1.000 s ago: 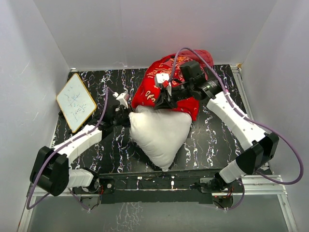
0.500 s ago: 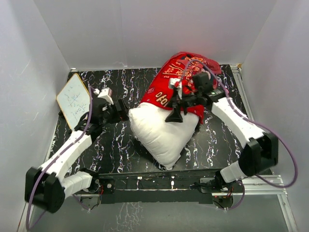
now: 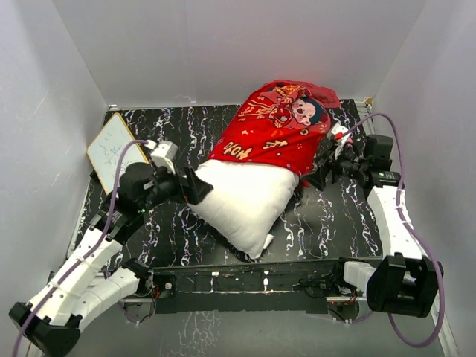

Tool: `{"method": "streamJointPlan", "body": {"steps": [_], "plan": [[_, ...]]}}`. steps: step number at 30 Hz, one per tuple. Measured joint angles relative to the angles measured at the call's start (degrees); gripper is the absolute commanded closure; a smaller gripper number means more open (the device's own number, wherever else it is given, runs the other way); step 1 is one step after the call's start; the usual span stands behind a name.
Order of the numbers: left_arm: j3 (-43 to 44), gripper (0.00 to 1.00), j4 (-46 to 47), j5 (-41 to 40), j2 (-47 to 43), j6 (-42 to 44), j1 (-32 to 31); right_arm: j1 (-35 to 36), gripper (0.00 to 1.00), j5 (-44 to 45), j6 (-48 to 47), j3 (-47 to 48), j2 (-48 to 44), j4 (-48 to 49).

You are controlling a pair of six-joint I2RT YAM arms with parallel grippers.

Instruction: Put the pillow into the pillowcase

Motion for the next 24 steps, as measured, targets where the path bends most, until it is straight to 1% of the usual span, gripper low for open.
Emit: {"method": "streamJointPlan", "body": {"steps": [2,4,6,7,8,9,12,13,14,16,17,18,19,20,21,22,23,24], "plan": [[0.52,0.08,-1.20,-2.03,0.37,-0.55,-6.10,-0.09,0.18,1.77,-0.22,-2.43,1.95,0.24],[1.49,0.05,-2.08,-6.03,1.64,-0.90,-13.46,0.00,0.20,2.58,-0.22,-3.82,3.87,0.33],[3.15,0.03,-2.71,-13.29,5.09,-0.83,-23.06,0.59,0.20,3.78,0.04,-4.04,5.66,0.55],[4.31,0.03,-3.06,-17.81,7.67,-0.52,-28.24,1.18,0.20,4.81,0.28,-4.02,6.34,1.16],[5.33,0.03,-3.43,-21.51,9.90,-0.26,-31.95,2.01,0.20,5.90,0.52,-4.02,6.95,1.79],[7.15,0.03,-4.35,-27.32,14.12,0.46,-37.24,2.99,0.20,7.08,0.79,-4.02,7.54,2.45],[12.24,0.03,-7.30,-38.62,25.57,2.14,-44.98,5.81,0.25,10.45,1.36,-4.02,9.44,3.89],[13.99,0.03,-8.44,-41.83,29.38,2.75,-46.16,6.91,0.30,11.85,1.57,-4.00,10.25,4.48],[15.52,0.03,-9.33,-44.70,32.89,3.45,-46.75,7.63,0.37,12.68,1.64,-4.00,10.88,4.94],[17.53,0.03,-10.67,-49.09,38.23,5.01,-47.01,9.40,0.64,14.78,1.88,-3.82,12.59,5.75],[18.10,0.03,-11.04,-50.82,40.39,5.90,-47.01,10.03,0.75,15.58,1.81,-3.56,13.51,5.88],[18.38,0.05,-11.30,-52.39,42.25,6.82,-46.99,10.51,0.82,16.13,1.66,-3.26,14.19,5.88],[18.40,0.10,-11.45,-53.83,43.80,7.80,-47.01,10.86,0.87,16.61,1.42,-2.78,14.78,5.70],[18.40,0.21,-11.54,-54.69,44.57,8.37,-47.01,10.97,0.89,16.65,0.98,-2.08,15.10,5.14],[18.40,0.40,-11.45,-55.58,45.07,9.14,-46.93,10.97,0.91,16.11,0.28,-1.18,15.19,4.09],[18.38,0.62,-11.26,-55.84,45.18,9.62,-46.73,10.99,0.92,15.02,-1.03,-0.13,15.19,2.69],[18.29,0.80,-10.86,-55.84,45.00,10.14,-46.36,11.02,0.92,13.81,-2.89,1.20,15.04,0.76],[18.12,0.88,-10.32,-55.69,44.72,10.19,-45.90,11.52,0.92,12.68,-4.83,2.45,14.78,-1.05]]}}
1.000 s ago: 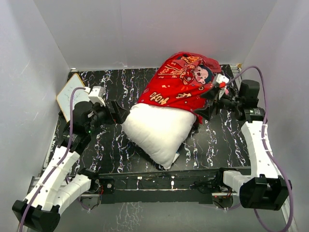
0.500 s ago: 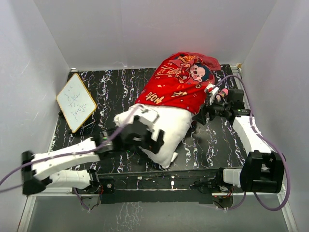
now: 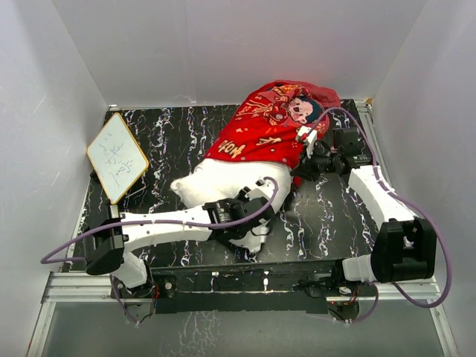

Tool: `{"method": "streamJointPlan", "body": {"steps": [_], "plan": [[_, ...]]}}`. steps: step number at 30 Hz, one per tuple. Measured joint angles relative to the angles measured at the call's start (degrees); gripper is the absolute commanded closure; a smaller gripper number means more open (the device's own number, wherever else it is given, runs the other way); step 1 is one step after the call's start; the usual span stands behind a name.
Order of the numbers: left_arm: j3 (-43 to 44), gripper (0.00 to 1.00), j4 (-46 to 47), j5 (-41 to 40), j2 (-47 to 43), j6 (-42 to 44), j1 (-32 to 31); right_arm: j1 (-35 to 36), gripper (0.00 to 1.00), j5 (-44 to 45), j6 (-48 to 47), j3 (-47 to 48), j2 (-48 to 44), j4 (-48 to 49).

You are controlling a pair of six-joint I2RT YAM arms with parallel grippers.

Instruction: Put the pillow into the pillowcase

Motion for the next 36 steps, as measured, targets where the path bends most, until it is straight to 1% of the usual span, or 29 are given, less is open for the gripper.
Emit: {"method": "streamJointPlan", "body": {"steps": [1,3,5,7,10,12,13,14,16,19,20,23,25,27,30,32,36], "plan": [[-0.68,0.92,0.92,0.81,-0.61,1.11,0.96,1.01,0.92,-1.01,-2.03,1.29,-0.50,-1.77],[-2.03,0.97,2.21,3.34,-2.40,1.70,3.34,4.37,0.92,-2.40,-5.70,3.72,-2.21,-5.05],[-4.26,0.99,3.89,8.35,-5.60,1.86,7.58,8.90,0.92,-4.11,-8.09,7.26,-3.41,-8.31],[-5.75,1.00,5.40,12.61,-8.81,1.73,11.69,14.86,0.92,-5.38,-10.19,12.92,-3.41,-12.37],[-6.36,1.00,6.69,19.21,-13.38,0.85,18.12,21.70,0.92,-8.00,-13.42,24.85,0.61,-20.17],[-6.36,1.00,7.28,23.04,-15.41,-0.31,21.35,24.24,0.92,-9.55,-15.19,33.90,5.33,-24.48],[-6.36,1.00,7.69,24.76,-16.02,-1.03,22.38,24.72,0.92,-10.21,-15.34,36.06,6.75,-25.38],[-6.38,1.00,8.61,27.17,-16.59,-2.12,23.58,25.09,0.92,-10.71,-15.04,36.72,7.58,-25.42],[-7.50,1.00,12.68,31.34,-17.29,-4.59,25.42,25.29,0.92,-9.77,-11.69,34.58,7.43,-23.87],[-12.46,1.00,21.03,37.66,-18.27,-9.51,28.13,24.79,0.90,-4.55,-2.91,24.87,5.57,-16.37],[-14.49,1.00,24.22,39.82,-18.32,-11.39,28.89,24.13,0.87,-3.13,-0.46,21.92,5.57,-14.67],[-19.85,1.00,31.98,45.27,-17.77,-16.57,30.16,21.11,0.70,-1.62,4.37,16.92,7.67,-13.35],[-22.36,1.00,36.87,48.33,-16.87,-19.74,30.56,19.43,0.54,-2.56,5.46,15.74,9.33,-14.08],[-23.67,1.00,39.82,50.16,-16.22,-21.99,30.93,19.04,0.39,-4.81,5.09,15.50,9.62,-15.41],[-24.28,1.00,41.57,51.19,-16.28,-23.69,31.61,18.23,0.23,-9.01,1.57,15.50,6.86,-18.05],[-24.37,1.00,41.81,51.63,-16.57,-24.13,31.85,16.41,0.19,-12.37,-2.25,15.47,2.45,-20.15],[-24.39,1.00,41.33,52.87,-18.05,-24.13,31.93,9.44,0.18,-16.04,-8.09,13.16,-12.13,-20.85]]}}
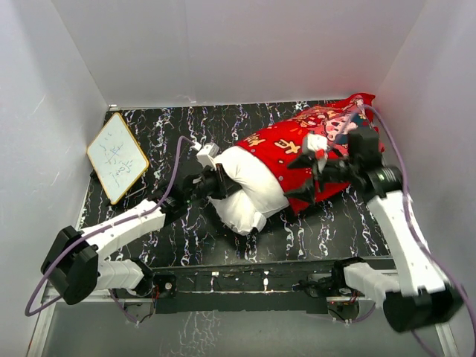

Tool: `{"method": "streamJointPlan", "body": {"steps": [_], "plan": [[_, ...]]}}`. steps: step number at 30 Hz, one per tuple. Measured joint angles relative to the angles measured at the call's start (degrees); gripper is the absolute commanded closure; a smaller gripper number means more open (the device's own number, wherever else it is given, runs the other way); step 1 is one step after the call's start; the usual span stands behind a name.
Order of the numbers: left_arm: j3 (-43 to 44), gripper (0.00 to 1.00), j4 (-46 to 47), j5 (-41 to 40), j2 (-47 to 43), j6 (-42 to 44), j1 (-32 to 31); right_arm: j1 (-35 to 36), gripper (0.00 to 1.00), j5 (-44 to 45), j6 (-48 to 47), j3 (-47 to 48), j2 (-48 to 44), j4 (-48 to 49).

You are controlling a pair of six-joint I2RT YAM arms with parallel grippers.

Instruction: Put the pillow into the pillowcase

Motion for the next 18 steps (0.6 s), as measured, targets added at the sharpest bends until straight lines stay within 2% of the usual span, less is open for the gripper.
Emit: {"method": "streamJointPlan", "body": {"steps": [3,6,12,18], "plan": [[0.00,1.00,-0.92,0.92,-1.16,0.42,0.07,-4.02,0.18,1.33,-0.94,-5.53,-11.30,1.25],[0.00,1.00,-2.58,1.20,-2.29,1.03,0.13,-7.54,0.18,5.75,0.15,-10.54,-17.00,1.66],[0.09,1.00,-4.98,2.14,-4.46,1.70,0.50,-11.85,0.21,15.61,2.99,-19.02,-16.48,3.28],[0.59,1.00,-5.29,3.98,-4.55,1.46,0.55,-11.47,0.22,16.46,2.93,-22.27,-12.39,3.04]]}}
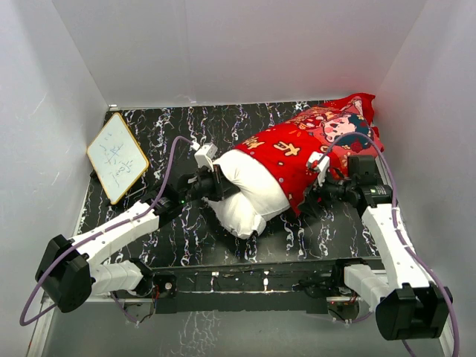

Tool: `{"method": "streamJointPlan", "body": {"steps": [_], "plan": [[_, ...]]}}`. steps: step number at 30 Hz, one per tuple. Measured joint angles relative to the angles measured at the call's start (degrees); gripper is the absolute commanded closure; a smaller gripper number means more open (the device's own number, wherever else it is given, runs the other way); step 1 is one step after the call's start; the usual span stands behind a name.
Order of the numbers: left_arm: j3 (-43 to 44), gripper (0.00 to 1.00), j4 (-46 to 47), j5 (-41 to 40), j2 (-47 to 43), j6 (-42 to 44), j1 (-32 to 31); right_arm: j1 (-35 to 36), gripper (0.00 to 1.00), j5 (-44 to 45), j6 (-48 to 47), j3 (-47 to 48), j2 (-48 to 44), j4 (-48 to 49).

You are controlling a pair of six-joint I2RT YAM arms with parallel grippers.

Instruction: Put the pillow into the pillowcase

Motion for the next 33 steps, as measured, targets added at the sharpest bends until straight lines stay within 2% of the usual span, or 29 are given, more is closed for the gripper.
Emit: {"method": "streamJointPlan", "body": {"steps": [5,7,9,11,13,14,18,22,28,30,33], "plan": [[1.53,1.00,-0.28,1.20,0.00,-0.28,0.07,5.16,0.23,6.97,4.48,-0.42,4.35,5.55],[1.81,1.00,-0.26,1.55,0.00,-0.48,0.24,8.04,0.30,10.12,6.21,-0.72,5.57,7.89],[1.81,1.00,-0.50,1.60,0.00,-0.63,0.37,9.97,0.48,12.28,7.21,-0.72,6.93,9.40],[1.81,1.00,-0.85,1.60,0.00,-0.68,0.46,11.15,0.71,13.97,8.15,-0.35,8.50,10.08],[1.81,1.00,-1.22,1.55,-0.04,-0.61,0.50,11.72,0.86,14.91,8.09,0.94,9.79,9.62],[1.81,1.00,-1.42,1.49,-0.15,-0.55,0.55,11.98,0.90,15.17,8.22,2.36,10.38,8.76],[3.45,1.00,-4.15,0.13,-1.05,0.74,0.76,12.33,0.92,12.87,6.05,10.45,10.62,3.50],[7.93,1.00,-8.09,-1.40,-1.90,3.15,1.09,12.44,0.92,6.12,3.39,25.27,12.55,-1.27],[13.77,1.00,-12.26,-1.03,-1.92,4.96,1.07,14.21,0.92,-9.64,6.51,50.47,25.64,-0.02],[14.25,1.00,-13.11,-0.63,-1.84,5.07,1.07,15.41,0.92,-15.32,11.63,52.92,30.08,4.83],[12.90,1.00,-13.90,-0.83,-1.53,5.09,1.29,17.81,0.92,-16.26,16.74,51.76,34.45,9.79]]}}
